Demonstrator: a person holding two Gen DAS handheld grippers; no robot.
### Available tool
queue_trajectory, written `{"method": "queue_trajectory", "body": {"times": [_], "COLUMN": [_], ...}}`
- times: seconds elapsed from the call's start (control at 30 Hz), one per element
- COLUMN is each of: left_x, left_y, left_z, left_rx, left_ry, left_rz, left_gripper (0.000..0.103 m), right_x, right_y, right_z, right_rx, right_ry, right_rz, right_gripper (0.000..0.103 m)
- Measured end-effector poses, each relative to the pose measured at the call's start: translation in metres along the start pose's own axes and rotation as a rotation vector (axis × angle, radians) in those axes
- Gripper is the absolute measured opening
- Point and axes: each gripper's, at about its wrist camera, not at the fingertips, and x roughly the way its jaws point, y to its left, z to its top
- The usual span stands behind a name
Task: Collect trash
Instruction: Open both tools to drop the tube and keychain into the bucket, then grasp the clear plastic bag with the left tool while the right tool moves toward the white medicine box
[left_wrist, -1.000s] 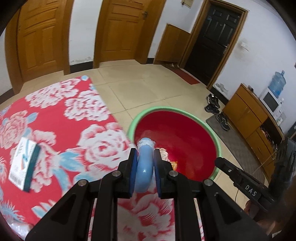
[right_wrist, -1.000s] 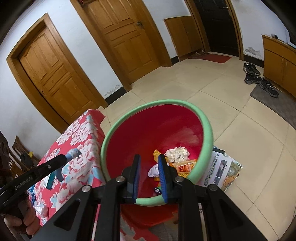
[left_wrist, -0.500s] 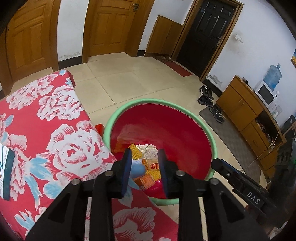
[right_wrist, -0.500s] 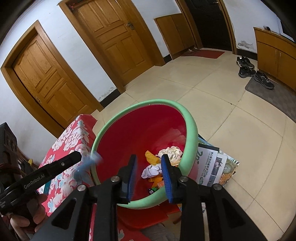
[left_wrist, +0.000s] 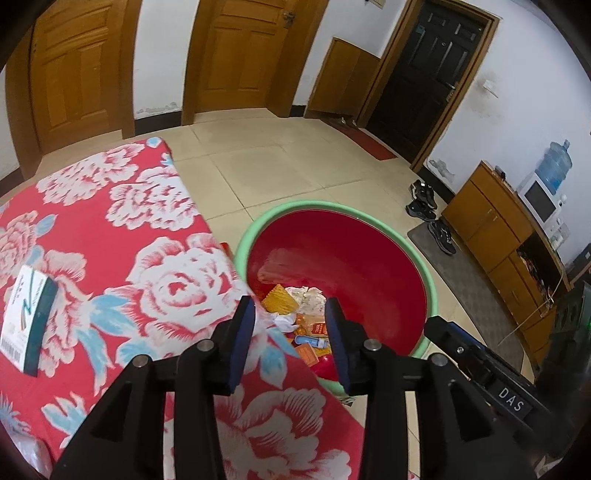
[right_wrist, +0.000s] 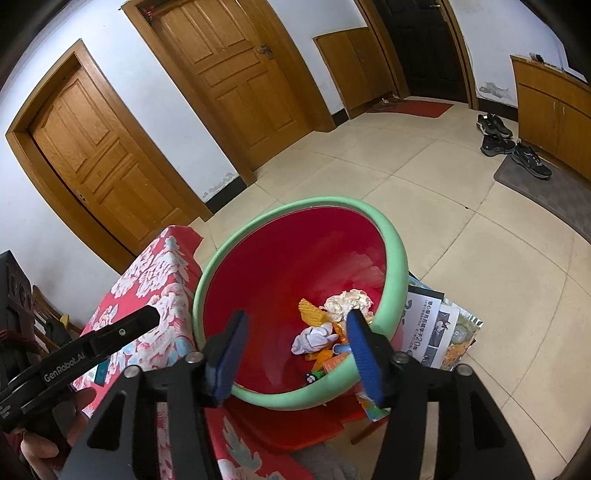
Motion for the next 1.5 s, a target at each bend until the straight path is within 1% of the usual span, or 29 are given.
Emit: {"method": "queue_trajectory", "body": {"times": [0.13,0.17,0.2,0.27,0.37,0.63,0.97,1.07,1.23,1.33,1.43,1.5], "left_x": [-0.008,-0.010,-0.012,-0.016,-0.023,-0.045,-0.080,-0.090,-0.105,-0.113,-0.120,-0.125], "left_y": [0.007,0.008,0.009,0.012,0.017,0.031,0.057,0.066,0.083,0.094,0.105,0.113], "left_z": [-0.001,-0.002,-0.003,-0.005,-0.008,-0.015,-0.033,-0.039,-0.052,-0.059,-0.068,-0.074], "left_rx": [-0.016,-0.018,-0.018,-0.020,-0.027,-0.057,-0.104,-0.119,-0.142,-0.162,-0.184,-0.190], "left_ry": [-0.009,-0.010,-0.013,-0.018,-0.026,-0.049,-0.084,-0.093,-0.110,-0.117,-0.128,-0.142], "left_rz": [0.025,0.030,0.037,0.048,0.060,0.099,0.155,0.172,0.206,0.231,0.255,0.284], "left_gripper": [0.043,0.045,0.048,0.051,0.051,0.052,0.053,0.057,0.058,0.063,0.068,0.075], "right_x": [-0.003,-0.004,-0.005,-0.007,-0.010,-0.021,-0.035,-0.039,-0.043,-0.044,-0.044,-0.044], "right_y": [0.006,0.008,0.009,0.012,0.017,0.032,0.061,0.070,0.083,0.089,0.095,0.098], "right_z": [-0.002,-0.002,-0.003,-0.003,-0.004,-0.009,-0.021,-0.026,-0.033,-0.038,-0.042,-0.045], "right_rx": [-0.010,-0.012,-0.014,-0.017,-0.025,-0.053,-0.111,-0.127,-0.153,-0.164,-0.176,-0.182], "right_ry": [0.001,0.001,-0.001,-0.004,-0.007,-0.019,-0.024,-0.024,-0.018,-0.014,-0.005,0.000], "right_rz": [0.004,0.005,0.007,0.011,0.015,0.032,0.068,0.078,0.096,0.107,0.117,0.121], "right_gripper": [0.065,0.068,0.070,0.072,0.076,0.079,0.081,0.082,0.084,0.087,0.087,0.087]}}
